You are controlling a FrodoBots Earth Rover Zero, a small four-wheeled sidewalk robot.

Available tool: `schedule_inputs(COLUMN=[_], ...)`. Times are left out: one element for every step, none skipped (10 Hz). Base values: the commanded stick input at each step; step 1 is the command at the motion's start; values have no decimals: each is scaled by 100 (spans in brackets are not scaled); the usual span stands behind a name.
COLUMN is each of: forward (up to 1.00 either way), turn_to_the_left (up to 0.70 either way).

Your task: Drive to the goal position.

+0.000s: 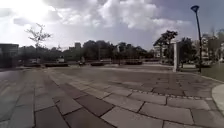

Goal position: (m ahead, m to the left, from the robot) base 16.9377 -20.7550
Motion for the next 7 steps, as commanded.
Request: schedule_inputs(forward=[70, 70, 70, 70, 70, 70, 70], turn_to_the_left=[0, 0, 0, 0, 0, 0, 0])
